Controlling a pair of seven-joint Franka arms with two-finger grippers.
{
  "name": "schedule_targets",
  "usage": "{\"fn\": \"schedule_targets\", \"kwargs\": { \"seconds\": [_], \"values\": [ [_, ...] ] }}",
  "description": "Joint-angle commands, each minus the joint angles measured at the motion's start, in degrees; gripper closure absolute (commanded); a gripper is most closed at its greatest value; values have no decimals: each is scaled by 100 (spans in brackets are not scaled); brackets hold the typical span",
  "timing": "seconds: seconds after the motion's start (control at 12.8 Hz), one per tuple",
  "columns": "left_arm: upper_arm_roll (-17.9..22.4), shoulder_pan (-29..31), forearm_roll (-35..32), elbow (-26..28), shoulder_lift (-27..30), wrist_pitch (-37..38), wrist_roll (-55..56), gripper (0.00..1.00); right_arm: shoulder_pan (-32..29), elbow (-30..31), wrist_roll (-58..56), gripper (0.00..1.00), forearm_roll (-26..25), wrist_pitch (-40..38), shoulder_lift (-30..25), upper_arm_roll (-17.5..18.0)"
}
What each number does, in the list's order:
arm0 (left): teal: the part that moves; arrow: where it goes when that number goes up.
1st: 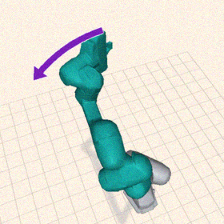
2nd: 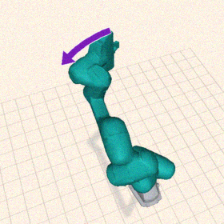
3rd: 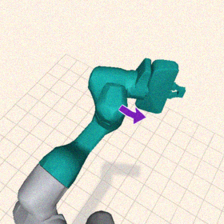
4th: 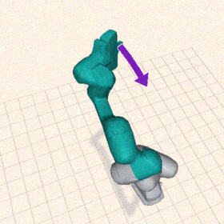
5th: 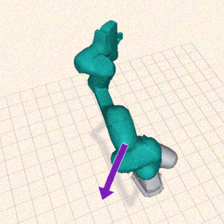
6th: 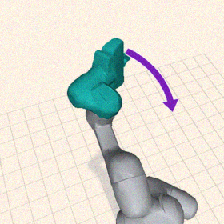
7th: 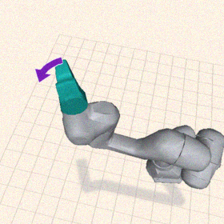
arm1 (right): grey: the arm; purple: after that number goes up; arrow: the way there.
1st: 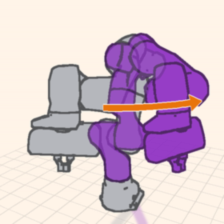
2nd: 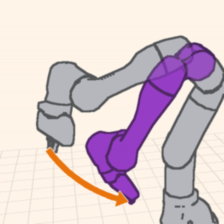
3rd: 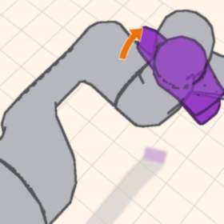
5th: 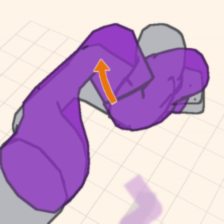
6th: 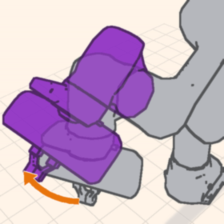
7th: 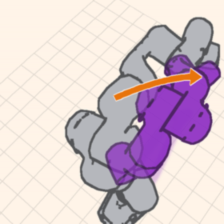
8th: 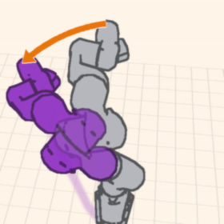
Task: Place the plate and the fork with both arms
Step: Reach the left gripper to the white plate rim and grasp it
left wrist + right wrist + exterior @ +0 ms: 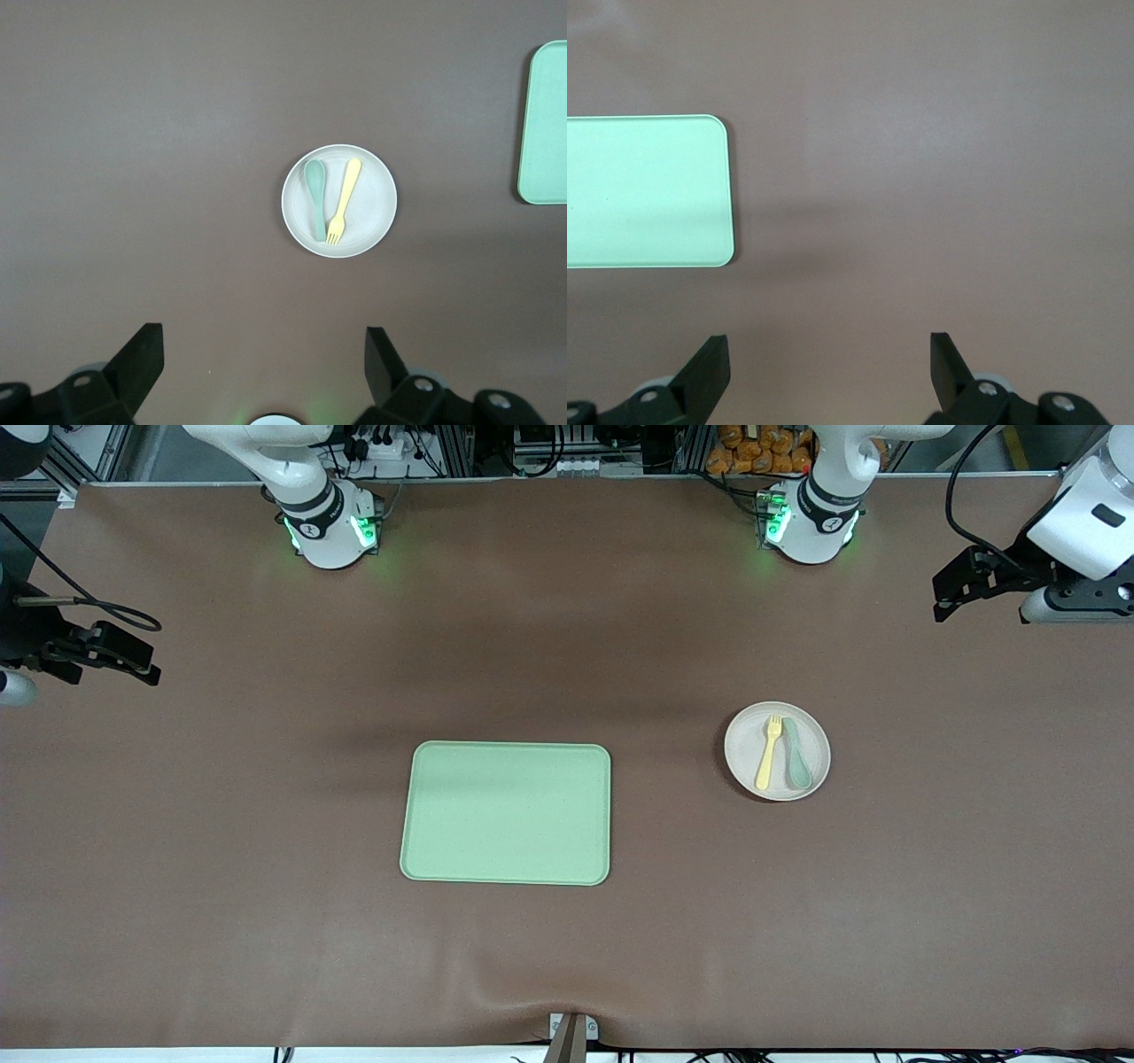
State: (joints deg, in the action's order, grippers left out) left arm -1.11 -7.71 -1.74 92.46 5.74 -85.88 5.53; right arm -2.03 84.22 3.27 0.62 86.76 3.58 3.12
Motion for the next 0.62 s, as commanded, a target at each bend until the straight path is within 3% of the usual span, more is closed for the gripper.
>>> {"fn": "schedule_targets", "kwargs": {
  "seconds": [0.0, 0.16, 0.31, 0.55],
  "values": [
    [32, -29, 7, -167, -125, 19, 27, 0, -79, -81, -55, 0, 0, -63, 29, 48],
    [41, 15, 6, -246, -466, 19, -60, 0, -79, -81, -55, 0, 0, -63, 29, 48],
    [49, 181, 103, 24, -1002, -225, -53, 0, -79, -81, -55, 0, 0, -63, 29, 48],
    [32, 270, 112, 1462, -1110, -2144, -61, 0, -70, -81, -55, 0, 0, -63, 37, 48]
  ]
}}
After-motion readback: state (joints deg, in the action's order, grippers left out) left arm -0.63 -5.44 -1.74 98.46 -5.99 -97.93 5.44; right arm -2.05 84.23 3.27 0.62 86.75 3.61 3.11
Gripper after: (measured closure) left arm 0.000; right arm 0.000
